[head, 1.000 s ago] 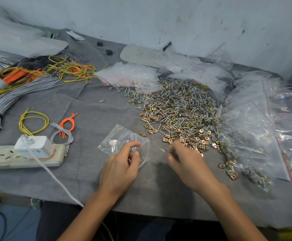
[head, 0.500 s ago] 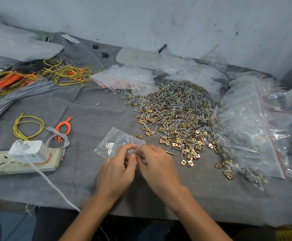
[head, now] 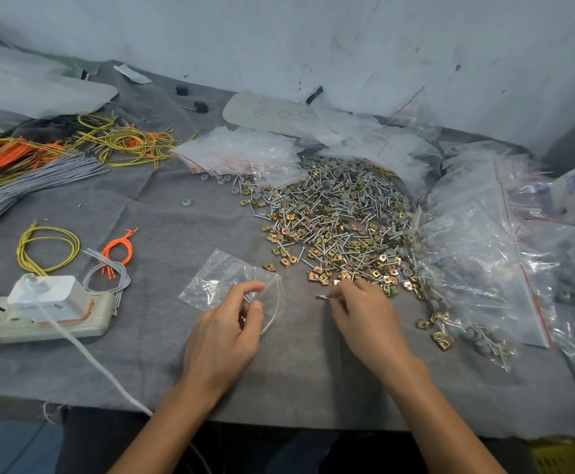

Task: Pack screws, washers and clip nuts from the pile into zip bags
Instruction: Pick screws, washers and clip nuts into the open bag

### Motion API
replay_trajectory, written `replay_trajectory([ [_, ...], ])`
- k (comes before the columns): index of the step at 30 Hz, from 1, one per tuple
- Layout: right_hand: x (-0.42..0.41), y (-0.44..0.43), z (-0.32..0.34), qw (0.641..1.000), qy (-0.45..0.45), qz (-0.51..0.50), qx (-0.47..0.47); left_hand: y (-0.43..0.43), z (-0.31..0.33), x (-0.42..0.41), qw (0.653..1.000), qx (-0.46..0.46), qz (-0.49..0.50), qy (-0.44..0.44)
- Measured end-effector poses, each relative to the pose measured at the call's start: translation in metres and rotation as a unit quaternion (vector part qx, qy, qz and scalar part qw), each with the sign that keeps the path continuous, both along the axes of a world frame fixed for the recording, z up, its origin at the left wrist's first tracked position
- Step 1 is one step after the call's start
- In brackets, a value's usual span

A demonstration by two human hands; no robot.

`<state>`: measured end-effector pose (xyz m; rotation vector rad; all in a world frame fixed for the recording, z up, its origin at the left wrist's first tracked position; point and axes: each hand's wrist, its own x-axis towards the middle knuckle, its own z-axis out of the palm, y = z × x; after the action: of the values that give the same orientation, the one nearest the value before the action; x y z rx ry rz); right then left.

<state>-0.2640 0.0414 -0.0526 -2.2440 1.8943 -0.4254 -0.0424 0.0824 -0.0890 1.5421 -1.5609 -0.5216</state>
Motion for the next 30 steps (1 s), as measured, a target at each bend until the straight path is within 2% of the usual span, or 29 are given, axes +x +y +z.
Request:
replay_trajectory([
  [5,0.003,0.004,0.005,1.0,0.0,0.015,0.008,0.0,0.001,0.0,1.0,0.001,-0.004,0.004],
  [10,0.024,0.026,0.015,0.992,-0.12,0.049,0.012,0.002,0.005,-0.002,1.0,-0.009,-0.008,-0.012],
  [12,0.038,0.031,0.016,0.987,-0.142,0.071,0.001,0.002,0.006,-0.001,1.0,-0.002,-0.006,-0.011],
  [16,0.062,0.028,0.013,0.991,-0.09,0.101,-0.022,0.004,0.007,0.0,1.0,0.006,-0.014,-0.001],
  [20,0.077,0.021,0.006,0.995,-0.062,0.07,-0.041,0.004,0.009,0.0,1.0,0.007,-0.017,-0.001],
  [23,0.082,0.017,0.001,0.995,-0.066,0.06,-0.046,0.004,0.008,0.002,1.0,0.006,-0.018,-0.006],
  [27,0.077,0.021,-0.001,0.989,-0.1,0.097,-0.056,0.002,0.004,0.005,1.0,0.01,-0.015,-0.004],
  [30,0.058,0.02,0.004,0.987,-0.114,0.063,-0.098,0.002,0.002,0.003,1.0,0.01,-0.017,0.002],
])
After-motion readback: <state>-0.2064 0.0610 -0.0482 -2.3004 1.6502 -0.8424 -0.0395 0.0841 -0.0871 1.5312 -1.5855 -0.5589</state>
